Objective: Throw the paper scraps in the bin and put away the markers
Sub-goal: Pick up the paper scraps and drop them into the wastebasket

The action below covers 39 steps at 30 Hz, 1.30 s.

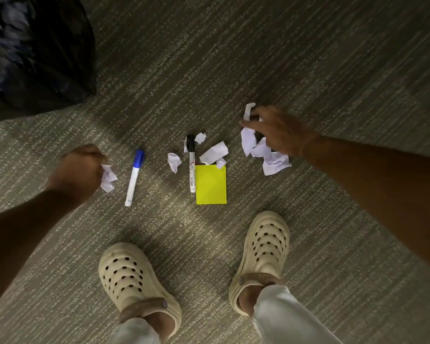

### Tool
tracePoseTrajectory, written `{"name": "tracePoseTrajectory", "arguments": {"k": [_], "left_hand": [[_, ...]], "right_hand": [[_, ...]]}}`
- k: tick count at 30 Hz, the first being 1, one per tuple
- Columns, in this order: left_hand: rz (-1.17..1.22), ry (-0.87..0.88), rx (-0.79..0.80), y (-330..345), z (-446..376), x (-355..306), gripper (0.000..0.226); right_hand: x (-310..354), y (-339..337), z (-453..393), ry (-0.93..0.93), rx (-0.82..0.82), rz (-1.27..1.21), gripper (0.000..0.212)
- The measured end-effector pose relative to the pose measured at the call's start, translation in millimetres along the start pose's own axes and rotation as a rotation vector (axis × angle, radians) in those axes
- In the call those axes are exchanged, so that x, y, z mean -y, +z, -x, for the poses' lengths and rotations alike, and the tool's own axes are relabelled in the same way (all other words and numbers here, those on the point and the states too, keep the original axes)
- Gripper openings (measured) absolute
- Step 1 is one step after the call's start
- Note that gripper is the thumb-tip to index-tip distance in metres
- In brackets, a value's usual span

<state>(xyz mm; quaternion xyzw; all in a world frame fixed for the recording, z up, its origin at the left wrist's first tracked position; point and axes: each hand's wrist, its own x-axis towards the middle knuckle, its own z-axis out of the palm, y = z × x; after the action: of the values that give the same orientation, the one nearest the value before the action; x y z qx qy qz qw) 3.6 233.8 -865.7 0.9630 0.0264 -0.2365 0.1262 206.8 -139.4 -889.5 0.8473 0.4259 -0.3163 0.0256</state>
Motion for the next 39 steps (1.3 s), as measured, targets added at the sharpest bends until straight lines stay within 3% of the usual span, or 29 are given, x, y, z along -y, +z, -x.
{"name": "tracePoseTrajectory", "arguments": {"k": [5, 10, 13, 16, 22, 27, 36, 39], "left_hand": [[0.039, -0.006, -0.034, -1, -9, -21, 0.016], [0.062, 0.049, 0.014, -2, -19, -41, 0.013], [0.062, 0.082, 0.014, -1, -21, -51, 0.006], [0.075, 0.074, 0.020, 0, -20, -56, 0.006], [0.076, 0.096, 0.030, 2, -21, -64, 0.009], [0.049, 0.086, 0.026, 2, -21, -68, 0.011], [0.083, 0.103, 0.009, -12, -13, -75, 0.011], [0.096, 0.108, -0.042, -24, -6, -77, 0.014]], "right_hand": [[-2, 10, 25, -0.076, 0.062, 0.150, 0.067], [-7, 24, 43, -0.036, 0.198, 0.299, 0.126], [-8, 26, 47, -0.009, 0.222, 0.344, 0.139], [-4, 34, 48, 0.017, 0.208, 0.325, 0.132], [21, 36, 26, -0.114, 0.193, 0.354, 0.109], [27, 35, 36, -0.125, 0.132, 0.398, 0.056], [51, 1, 24, -0.019, 0.274, 0.278, 0.034], [61, -17, 19, 0.063, 0.205, 0.205, 0.031]]}}
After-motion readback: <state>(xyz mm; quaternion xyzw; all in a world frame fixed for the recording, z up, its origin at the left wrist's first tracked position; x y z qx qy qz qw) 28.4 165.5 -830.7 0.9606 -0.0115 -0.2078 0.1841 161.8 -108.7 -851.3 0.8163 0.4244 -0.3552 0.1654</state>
